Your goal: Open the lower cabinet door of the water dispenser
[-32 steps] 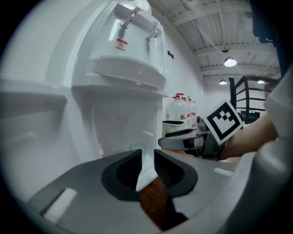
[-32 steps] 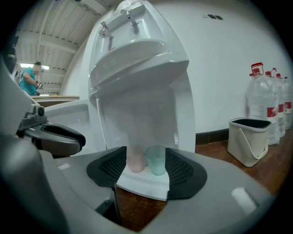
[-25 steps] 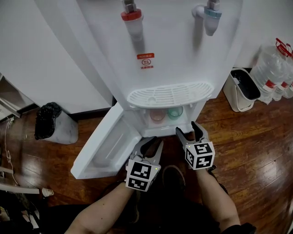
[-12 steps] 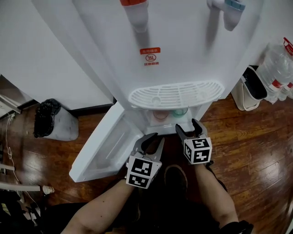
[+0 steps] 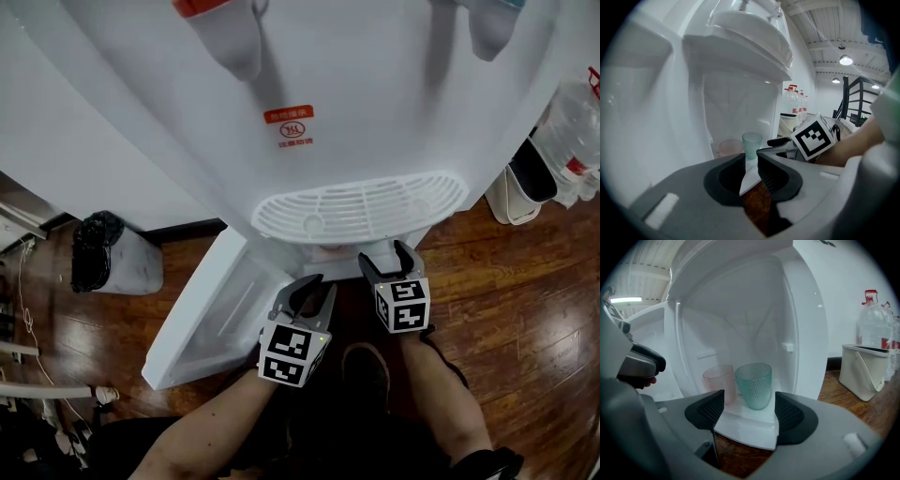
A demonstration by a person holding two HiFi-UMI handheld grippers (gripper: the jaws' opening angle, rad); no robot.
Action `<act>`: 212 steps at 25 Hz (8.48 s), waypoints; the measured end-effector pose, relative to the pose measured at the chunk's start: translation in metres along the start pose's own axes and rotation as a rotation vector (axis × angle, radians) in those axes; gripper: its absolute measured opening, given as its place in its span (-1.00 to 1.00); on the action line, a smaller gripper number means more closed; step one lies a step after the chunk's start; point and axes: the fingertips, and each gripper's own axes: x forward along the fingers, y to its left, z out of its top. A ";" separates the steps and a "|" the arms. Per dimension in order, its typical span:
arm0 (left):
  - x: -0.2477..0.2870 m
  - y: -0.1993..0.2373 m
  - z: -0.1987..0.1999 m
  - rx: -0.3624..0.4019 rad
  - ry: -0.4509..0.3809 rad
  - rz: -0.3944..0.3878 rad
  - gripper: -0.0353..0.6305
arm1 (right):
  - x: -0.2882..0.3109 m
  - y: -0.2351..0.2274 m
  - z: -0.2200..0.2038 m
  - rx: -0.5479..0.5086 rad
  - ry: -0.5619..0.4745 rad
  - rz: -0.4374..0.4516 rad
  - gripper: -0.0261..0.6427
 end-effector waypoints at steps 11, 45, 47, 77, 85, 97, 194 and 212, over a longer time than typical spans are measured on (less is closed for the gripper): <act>0.010 -0.006 0.012 -0.103 -0.063 0.032 -0.71 | 0.020 -0.007 0.005 -0.014 -0.008 -0.018 0.11; -0.002 -0.013 -0.012 -0.178 0.017 -0.011 -0.75 | 0.061 -0.012 0.005 -0.042 0.044 -0.076 0.07; -0.004 -0.009 -0.013 -0.208 0.019 0.002 -0.78 | 0.060 -0.011 0.005 -0.039 0.050 -0.063 0.07; -0.006 -0.036 -0.011 -0.190 0.018 -0.158 -0.83 | 0.054 -0.011 -0.009 -0.077 0.080 -0.056 0.09; -0.017 -0.022 -0.009 -0.131 0.020 -0.101 -0.83 | 0.029 -0.007 -0.014 -0.075 0.082 -0.030 0.08; -0.070 -0.015 0.046 -0.041 -0.021 -0.144 -0.70 | -0.072 0.033 0.024 -0.100 0.028 0.068 0.08; -0.255 -0.022 0.237 0.081 -0.409 -0.157 -0.41 | -0.303 0.127 0.261 -0.221 -0.260 0.339 0.08; -0.205 -0.033 0.181 0.117 -0.249 -0.214 -0.39 | -0.229 0.093 0.146 -0.226 -0.086 0.303 0.08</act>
